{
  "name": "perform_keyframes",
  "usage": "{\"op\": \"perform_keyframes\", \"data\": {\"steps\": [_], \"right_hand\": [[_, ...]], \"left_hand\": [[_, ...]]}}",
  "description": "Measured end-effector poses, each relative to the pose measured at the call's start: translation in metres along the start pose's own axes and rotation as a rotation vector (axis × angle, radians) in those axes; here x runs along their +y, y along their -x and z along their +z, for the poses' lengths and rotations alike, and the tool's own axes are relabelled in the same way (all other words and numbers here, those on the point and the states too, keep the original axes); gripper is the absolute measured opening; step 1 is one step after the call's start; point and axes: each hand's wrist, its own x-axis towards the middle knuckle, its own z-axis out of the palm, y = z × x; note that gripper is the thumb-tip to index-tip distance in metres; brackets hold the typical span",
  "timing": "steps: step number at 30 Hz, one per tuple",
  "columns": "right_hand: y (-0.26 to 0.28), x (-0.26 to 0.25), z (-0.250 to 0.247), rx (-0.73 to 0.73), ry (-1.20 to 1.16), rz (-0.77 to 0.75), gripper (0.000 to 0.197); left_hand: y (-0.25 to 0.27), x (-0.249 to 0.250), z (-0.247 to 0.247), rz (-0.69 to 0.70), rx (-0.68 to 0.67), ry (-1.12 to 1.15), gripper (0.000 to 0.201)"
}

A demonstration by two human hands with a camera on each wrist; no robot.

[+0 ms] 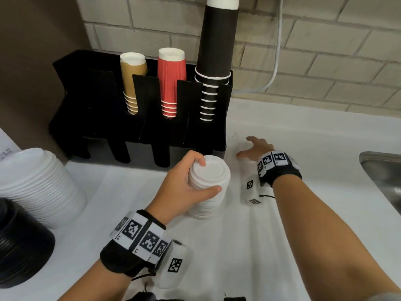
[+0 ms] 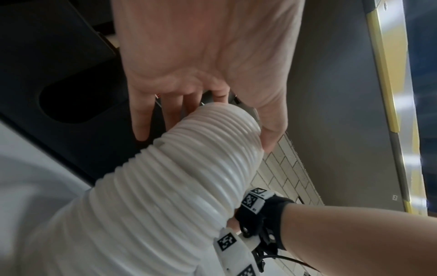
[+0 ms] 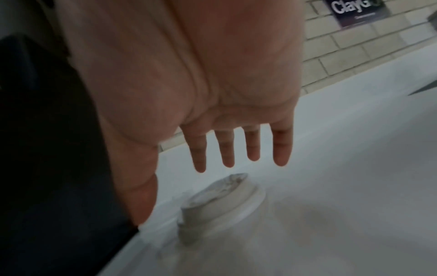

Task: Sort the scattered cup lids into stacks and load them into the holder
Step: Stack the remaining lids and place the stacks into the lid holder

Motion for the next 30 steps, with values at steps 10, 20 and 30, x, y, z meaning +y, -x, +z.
{"op": "perform_keyframes", "data": {"steps": [10, 20, 30], "right_hand": [[-0.011, 0.002, 0.002, 0.003, 0.053, -0.016, 0.058], [0.102, -0.01, -0.038, -0.059, -0.585, -0.414, 0.037], [0.141, -0.024, -0.029, -0.117, -0.459, -0.675, 0.054]], "left_hand": [[0.0, -0.006, -0.001, 0.007, 0.011, -0.029, 0.061], [0.002, -0.008, 0.002, -0.016, 0.021, -0.024, 0.067], [0.004, -0.009, 0.005, 0.0, 0.058, -0.023, 0.085]]}}
